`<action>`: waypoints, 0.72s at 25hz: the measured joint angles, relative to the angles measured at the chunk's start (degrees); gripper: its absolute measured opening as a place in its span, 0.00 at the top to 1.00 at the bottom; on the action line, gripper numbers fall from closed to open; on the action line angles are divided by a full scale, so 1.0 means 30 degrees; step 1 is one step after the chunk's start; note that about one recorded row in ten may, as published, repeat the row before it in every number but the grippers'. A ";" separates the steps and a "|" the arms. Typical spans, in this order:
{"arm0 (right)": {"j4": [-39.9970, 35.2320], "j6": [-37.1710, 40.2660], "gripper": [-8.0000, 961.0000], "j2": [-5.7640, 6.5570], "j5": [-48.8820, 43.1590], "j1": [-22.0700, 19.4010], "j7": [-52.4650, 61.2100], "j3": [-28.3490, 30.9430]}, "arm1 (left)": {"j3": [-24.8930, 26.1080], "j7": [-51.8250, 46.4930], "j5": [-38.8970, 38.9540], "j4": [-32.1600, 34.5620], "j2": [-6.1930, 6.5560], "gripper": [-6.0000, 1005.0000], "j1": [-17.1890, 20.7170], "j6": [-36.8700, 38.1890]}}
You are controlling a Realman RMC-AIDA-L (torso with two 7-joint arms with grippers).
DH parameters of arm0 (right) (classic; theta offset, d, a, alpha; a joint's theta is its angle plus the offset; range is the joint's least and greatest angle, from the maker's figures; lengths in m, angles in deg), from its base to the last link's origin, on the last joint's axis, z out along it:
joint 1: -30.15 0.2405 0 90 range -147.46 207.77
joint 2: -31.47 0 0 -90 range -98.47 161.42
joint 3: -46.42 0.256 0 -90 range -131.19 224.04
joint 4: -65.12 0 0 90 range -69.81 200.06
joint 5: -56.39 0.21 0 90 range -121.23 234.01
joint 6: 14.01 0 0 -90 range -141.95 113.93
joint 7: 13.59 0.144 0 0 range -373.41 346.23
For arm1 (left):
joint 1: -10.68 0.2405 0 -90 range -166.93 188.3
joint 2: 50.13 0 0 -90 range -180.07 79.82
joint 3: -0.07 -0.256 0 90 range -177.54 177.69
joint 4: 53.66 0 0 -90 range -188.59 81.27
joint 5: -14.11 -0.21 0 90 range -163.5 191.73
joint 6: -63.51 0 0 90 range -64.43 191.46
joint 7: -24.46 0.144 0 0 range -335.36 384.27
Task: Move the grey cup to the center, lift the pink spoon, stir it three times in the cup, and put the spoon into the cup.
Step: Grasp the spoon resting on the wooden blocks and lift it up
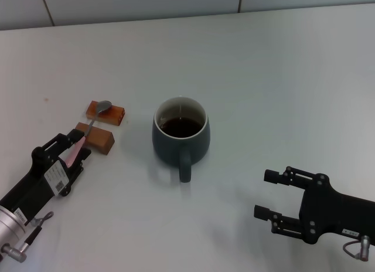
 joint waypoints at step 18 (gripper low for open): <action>0.0002 -0.0010 0.25 0.0000 0.0001 -0.0011 0.0010 -0.0033 | -0.0089 0.0155 -0.0013 0.0001 -0.0005 0.66 -0.0034 -0.0361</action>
